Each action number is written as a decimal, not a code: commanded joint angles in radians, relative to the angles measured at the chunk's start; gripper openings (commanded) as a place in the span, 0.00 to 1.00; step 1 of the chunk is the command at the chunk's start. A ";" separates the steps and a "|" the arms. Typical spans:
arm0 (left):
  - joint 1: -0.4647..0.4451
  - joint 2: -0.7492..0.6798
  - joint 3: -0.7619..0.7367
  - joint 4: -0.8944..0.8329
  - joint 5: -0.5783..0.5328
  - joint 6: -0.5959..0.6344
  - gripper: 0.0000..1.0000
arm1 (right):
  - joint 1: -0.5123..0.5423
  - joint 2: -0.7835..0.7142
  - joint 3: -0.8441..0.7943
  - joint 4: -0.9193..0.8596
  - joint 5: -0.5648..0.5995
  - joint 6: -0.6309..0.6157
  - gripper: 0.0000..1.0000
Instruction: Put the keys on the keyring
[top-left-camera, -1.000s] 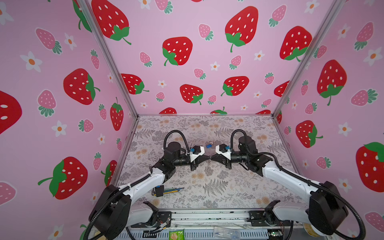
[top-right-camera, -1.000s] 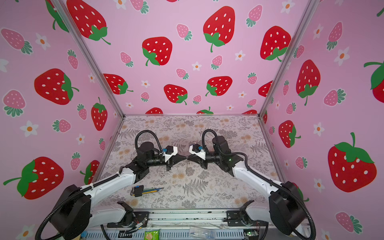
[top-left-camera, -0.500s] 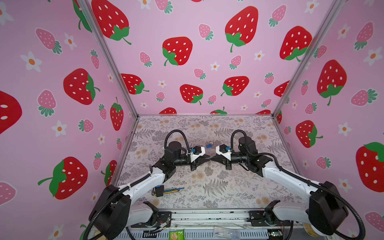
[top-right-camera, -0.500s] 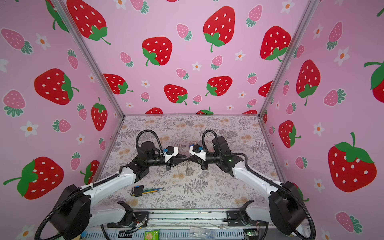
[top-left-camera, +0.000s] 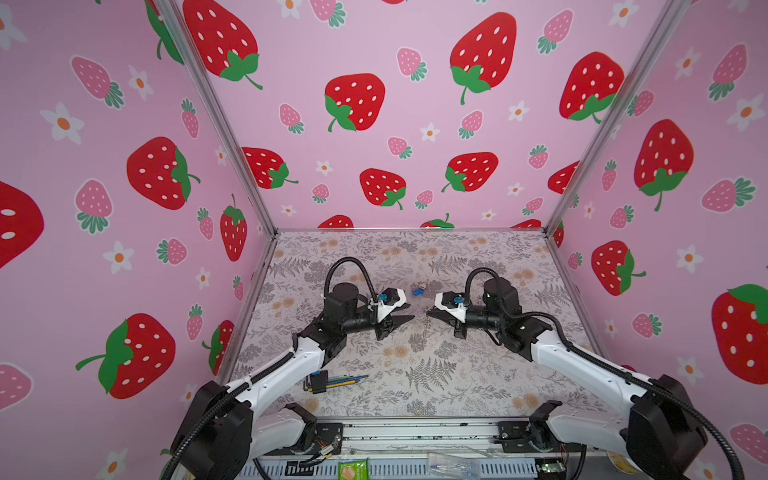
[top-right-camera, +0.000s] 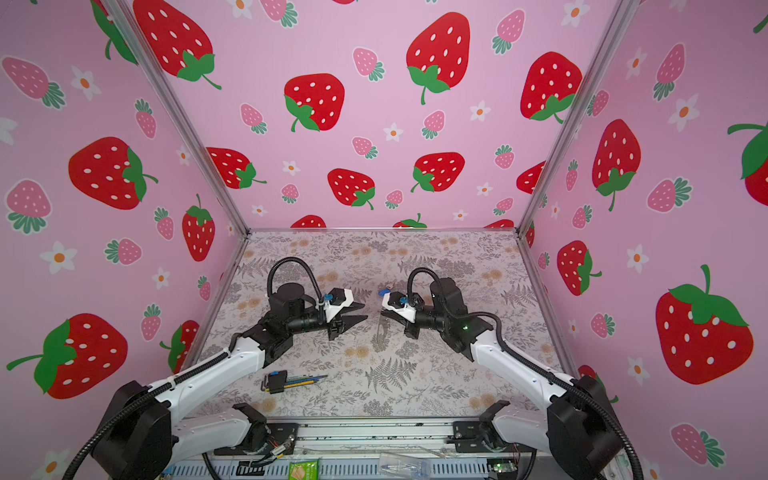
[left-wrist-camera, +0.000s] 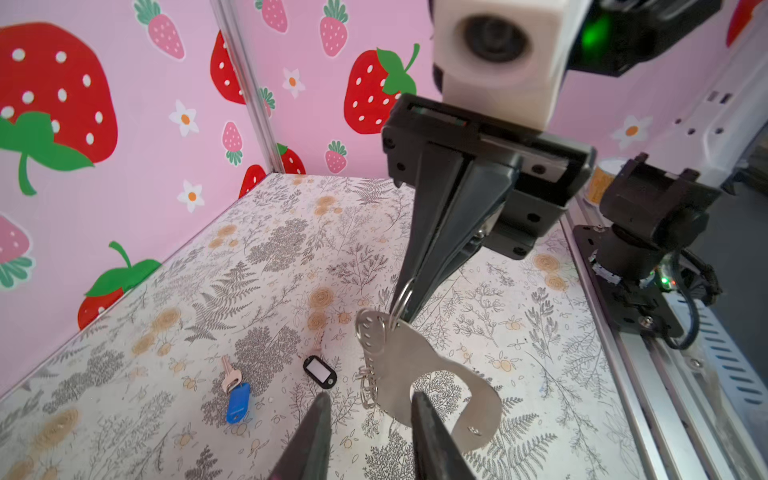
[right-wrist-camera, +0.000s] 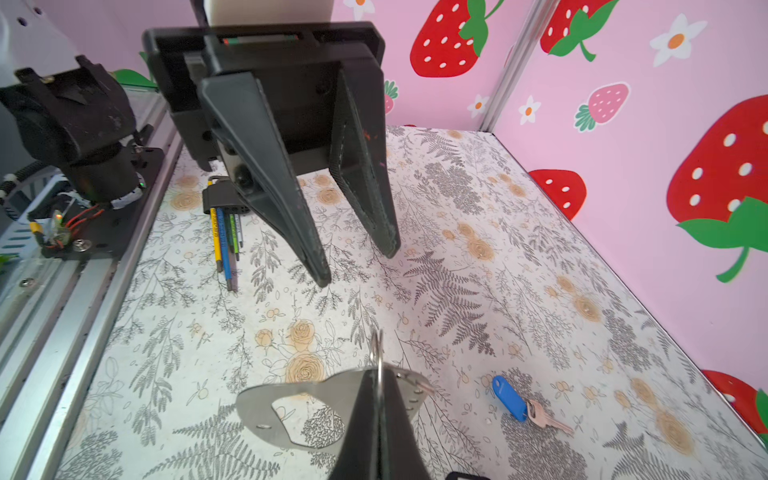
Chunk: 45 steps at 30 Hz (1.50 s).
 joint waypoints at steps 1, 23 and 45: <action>0.036 0.054 0.101 -0.054 -0.089 -0.155 0.35 | -0.008 -0.032 -0.011 -0.007 0.079 0.025 0.03; -0.131 0.508 0.714 -0.644 -0.508 -0.722 0.29 | -0.188 -0.257 -0.078 -0.152 0.486 0.298 0.05; -0.264 0.962 1.165 -1.015 -0.702 -0.951 0.27 | -0.249 -0.306 -0.086 -0.240 0.495 0.309 0.04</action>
